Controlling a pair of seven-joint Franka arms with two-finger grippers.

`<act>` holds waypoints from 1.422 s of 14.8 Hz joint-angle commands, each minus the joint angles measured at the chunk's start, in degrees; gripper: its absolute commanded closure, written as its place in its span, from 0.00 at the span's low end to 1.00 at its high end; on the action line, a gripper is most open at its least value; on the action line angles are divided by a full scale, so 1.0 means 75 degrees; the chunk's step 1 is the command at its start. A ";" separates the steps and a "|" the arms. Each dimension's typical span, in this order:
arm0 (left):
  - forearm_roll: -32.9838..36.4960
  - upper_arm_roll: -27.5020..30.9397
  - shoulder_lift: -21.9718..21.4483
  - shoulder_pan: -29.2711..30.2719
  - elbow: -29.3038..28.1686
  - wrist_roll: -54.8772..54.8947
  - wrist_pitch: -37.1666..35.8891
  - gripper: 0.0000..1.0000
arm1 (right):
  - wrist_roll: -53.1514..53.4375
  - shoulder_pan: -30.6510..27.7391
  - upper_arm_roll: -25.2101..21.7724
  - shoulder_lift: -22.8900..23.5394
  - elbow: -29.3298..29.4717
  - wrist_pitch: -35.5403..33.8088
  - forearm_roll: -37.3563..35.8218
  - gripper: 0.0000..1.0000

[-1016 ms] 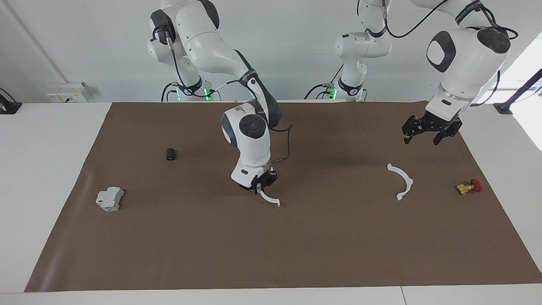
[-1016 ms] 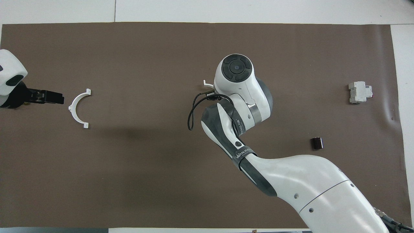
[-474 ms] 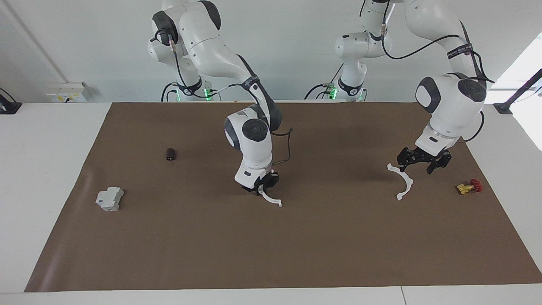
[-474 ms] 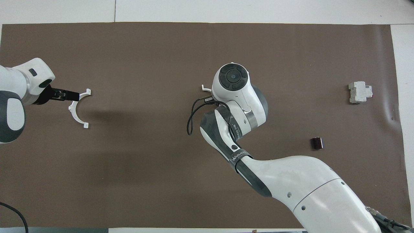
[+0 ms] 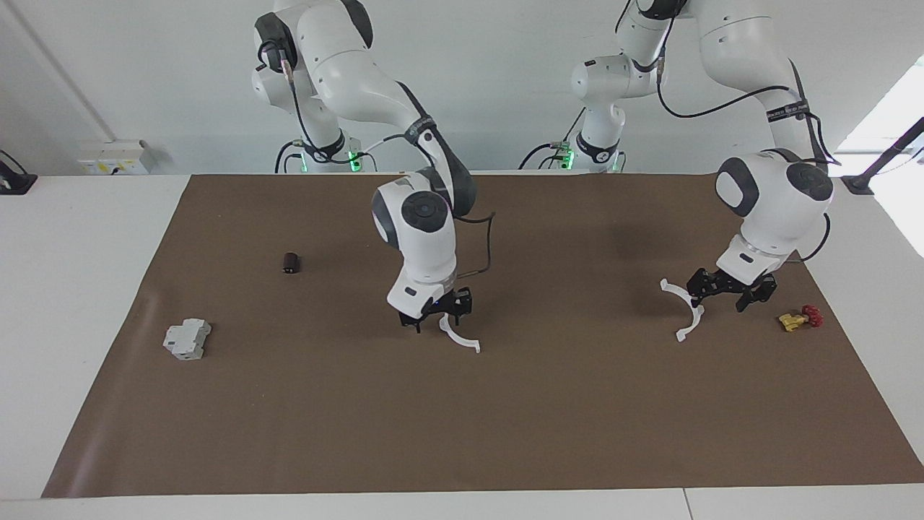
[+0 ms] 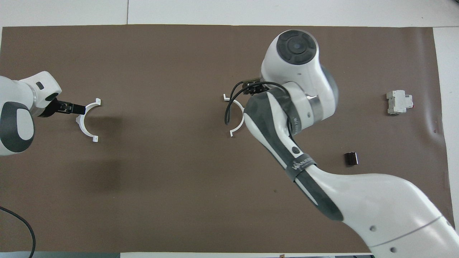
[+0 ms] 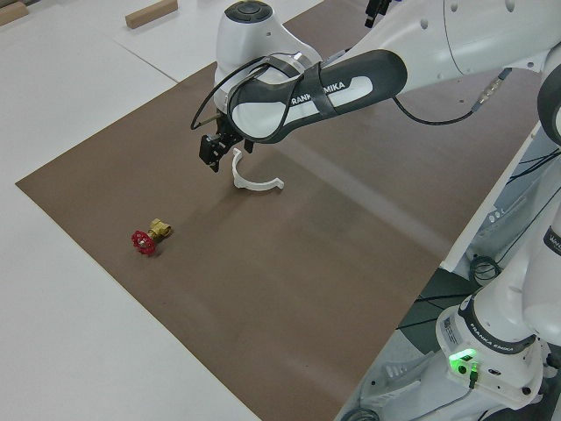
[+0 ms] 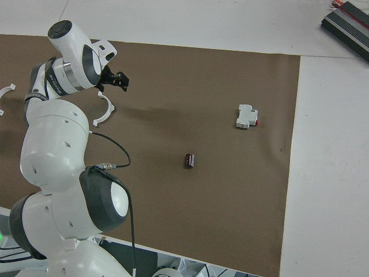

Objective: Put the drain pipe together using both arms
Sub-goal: 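Release the clamp half at center and withdraw the right gripper, then lift the held clamp half with the left gripper toward the center half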

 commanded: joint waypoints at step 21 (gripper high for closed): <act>-0.0132 -0.0024 0.0579 0.0152 -0.0234 -0.0068 0.1040 0.67 | -0.2723 -0.3039 -0.0049 -0.3850 -0.1599 -0.3559 -0.0370 0.00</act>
